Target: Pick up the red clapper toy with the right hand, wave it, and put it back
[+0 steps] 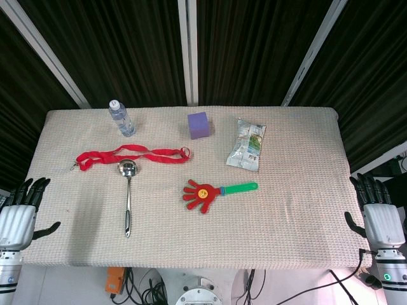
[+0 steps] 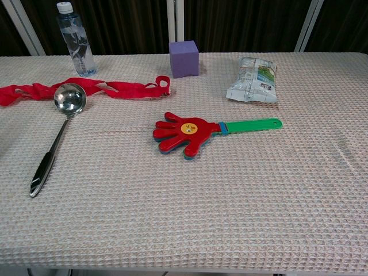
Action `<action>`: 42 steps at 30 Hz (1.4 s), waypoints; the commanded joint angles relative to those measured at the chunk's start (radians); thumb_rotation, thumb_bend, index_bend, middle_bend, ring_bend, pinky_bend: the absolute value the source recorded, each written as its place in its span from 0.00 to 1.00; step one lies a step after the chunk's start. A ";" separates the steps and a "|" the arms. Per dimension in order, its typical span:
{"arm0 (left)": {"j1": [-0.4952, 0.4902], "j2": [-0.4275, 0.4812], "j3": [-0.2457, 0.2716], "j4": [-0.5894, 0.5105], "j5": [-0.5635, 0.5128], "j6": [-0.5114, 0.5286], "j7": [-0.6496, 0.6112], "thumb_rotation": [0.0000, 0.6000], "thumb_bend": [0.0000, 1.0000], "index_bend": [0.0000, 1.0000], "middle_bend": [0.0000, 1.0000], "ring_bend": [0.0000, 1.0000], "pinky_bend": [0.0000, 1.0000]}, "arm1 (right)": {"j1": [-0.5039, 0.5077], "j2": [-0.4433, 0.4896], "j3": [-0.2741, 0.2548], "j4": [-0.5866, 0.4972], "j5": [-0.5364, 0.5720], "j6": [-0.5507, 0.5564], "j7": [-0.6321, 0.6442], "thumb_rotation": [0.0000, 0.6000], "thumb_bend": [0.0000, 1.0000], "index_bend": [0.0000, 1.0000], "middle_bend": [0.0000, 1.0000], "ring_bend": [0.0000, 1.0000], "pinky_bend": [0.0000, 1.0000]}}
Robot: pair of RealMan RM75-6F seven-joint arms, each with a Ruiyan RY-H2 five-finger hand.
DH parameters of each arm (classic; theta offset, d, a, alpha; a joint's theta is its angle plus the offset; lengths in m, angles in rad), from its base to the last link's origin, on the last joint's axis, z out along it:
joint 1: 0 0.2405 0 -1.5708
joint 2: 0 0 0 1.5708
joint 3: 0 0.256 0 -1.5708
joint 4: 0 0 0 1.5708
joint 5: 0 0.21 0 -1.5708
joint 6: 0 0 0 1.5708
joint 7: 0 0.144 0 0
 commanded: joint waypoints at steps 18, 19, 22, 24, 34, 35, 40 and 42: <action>-0.009 -0.010 -0.002 0.051 -0.013 -0.030 -0.058 1.00 0.09 0.07 0.07 0.00 0.04 | 0.162 0.023 0.066 -0.083 0.045 -0.208 -0.049 1.00 0.24 0.00 0.00 0.00 0.00; -0.010 -0.012 -0.001 0.054 -0.012 -0.031 -0.058 1.00 0.09 0.07 0.07 0.00 0.04 | 0.182 0.026 0.072 -0.098 0.050 -0.233 -0.063 1.00 0.24 0.00 0.00 0.00 0.00; -0.010 -0.015 -0.003 0.056 -0.010 -0.027 -0.059 1.00 0.09 0.07 0.07 0.00 0.04 | 0.257 0.035 0.096 -0.160 0.074 -0.327 -0.122 1.00 0.22 0.00 0.00 0.00 0.00; -0.009 -0.012 -0.004 0.054 -0.010 -0.023 -0.058 1.00 0.09 0.07 0.07 0.00 0.04 | 0.315 0.033 0.116 -0.202 0.105 -0.400 -0.167 1.00 0.22 0.00 0.00 0.00 0.00; -0.001 -0.006 0.000 0.048 -0.005 -0.013 -0.055 1.00 0.09 0.07 0.07 0.00 0.04 | 0.584 -0.133 0.171 -0.220 0.396 -0.639 -0.418 1.00 0.22 0.00 0.00 0.00 0.00; -0.001 -0.004 0.001 0.048 -0.005 -0.013 -0.057 1.00 0.09 0.07 0.07 0.00 0.04 | 0.609 -0.159 0.170 -0.211 0.433 -0.641 -0.451 1.00 0.22 0.00 0.00 0.00 0.00; 0.002 0.000 0.003 0.052 -0.005 -0.012 -0.065 1.00 0.09 0.07 0.07 0.00 0.04 | 0.700 -0.249 0.162 -0.186 0.586 -0.635 -0.566 1.00 0.22 0.00 0.00 0.00 0.00; 0.003 0.000 0.004 0.055 -0.005 -0.012 -0.069 1.00 0.09 0.07 0.07 0.00 0.04 | 0.735 -0.284 0.159 -0.174 0.643 -0.624 -0.602 1.00 0.22 0.00 0.00 0.00 0.00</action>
